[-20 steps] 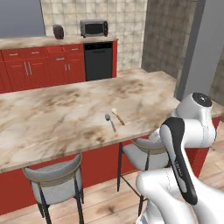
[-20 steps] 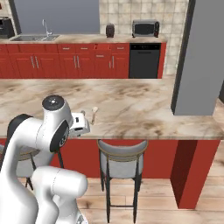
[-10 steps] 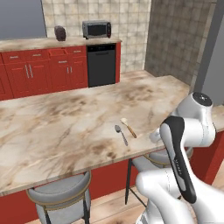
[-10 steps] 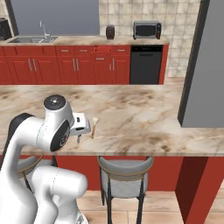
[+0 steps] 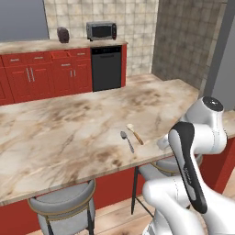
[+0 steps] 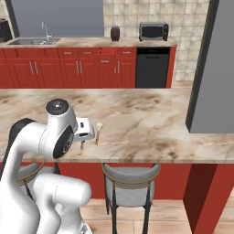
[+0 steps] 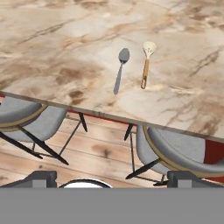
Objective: Pick up the metallic utensils from the counter and place them in the open drawer. Make sure not to pick up any wooden utensils.
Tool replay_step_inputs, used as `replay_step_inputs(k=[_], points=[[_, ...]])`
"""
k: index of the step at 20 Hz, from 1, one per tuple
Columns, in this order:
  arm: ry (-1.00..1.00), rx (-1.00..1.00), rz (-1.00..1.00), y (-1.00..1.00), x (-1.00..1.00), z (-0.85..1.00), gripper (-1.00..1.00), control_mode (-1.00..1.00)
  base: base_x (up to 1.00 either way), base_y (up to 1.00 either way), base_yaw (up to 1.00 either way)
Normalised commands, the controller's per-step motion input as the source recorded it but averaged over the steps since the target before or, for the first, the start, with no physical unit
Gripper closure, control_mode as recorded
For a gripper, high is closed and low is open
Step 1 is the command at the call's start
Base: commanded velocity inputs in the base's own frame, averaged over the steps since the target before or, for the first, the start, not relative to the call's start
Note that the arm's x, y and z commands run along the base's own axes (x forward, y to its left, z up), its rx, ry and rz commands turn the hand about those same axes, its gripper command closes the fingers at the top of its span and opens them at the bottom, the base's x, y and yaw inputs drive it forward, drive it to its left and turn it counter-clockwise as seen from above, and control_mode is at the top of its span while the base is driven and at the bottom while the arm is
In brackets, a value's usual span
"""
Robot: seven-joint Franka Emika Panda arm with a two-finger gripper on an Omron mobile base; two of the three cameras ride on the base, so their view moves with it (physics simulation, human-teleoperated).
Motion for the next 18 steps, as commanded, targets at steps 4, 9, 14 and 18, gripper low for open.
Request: replay_step_inputs(k=[4, 9, 14, 18], points=[[0.06, -0.01, 0.00, 0.05, 0.17, 0.00, -1.00, -1.00, 0.00, 0.00, 0.00], [0.35, -0.11, 0.00, 0.32, 0.94, 0.00, -1.00, -1.00, 0.00, 0.00, 0.00], [0.14, -0.06, 0.00, 0.48, 1.00, -0.09, -1.00, -1.00, 0.00, 0.00, 0.00], [0.06, -0.03, -0.09, 0.36, 0.86, -0.13, -1.00, -1.00, 0.00, 0.00, 0.00]])
